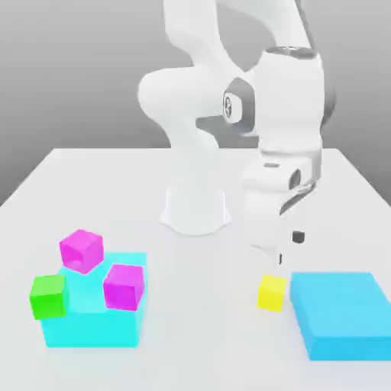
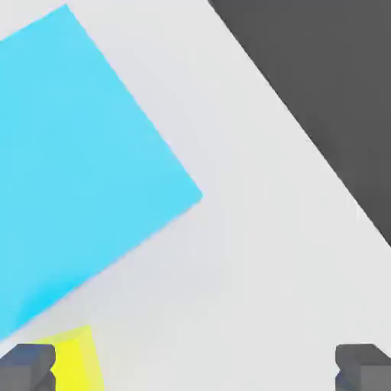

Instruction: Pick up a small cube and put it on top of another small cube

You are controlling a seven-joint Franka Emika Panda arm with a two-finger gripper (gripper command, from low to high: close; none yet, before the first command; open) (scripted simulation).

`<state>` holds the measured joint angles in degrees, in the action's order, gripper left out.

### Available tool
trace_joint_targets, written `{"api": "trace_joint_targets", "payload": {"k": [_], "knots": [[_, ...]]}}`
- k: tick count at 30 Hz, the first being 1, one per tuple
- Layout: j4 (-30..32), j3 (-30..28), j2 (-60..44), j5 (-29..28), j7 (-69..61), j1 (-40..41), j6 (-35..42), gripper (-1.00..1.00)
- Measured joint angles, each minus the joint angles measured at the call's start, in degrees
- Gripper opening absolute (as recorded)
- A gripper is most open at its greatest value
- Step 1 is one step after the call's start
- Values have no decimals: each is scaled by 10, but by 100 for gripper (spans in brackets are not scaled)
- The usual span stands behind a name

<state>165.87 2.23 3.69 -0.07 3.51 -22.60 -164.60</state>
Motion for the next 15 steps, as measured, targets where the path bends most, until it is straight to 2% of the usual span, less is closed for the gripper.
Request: {"api": "trace_joint_targets", "payload": {"k": [8,9,15], "knots": [[-11,-20,-174,-23,-6,-27,-140,0],[-13,-22,-187,-23,-6,-28,-150,-100],[-14,-22,-194,-25,-4,-29,-155,-100]]}}
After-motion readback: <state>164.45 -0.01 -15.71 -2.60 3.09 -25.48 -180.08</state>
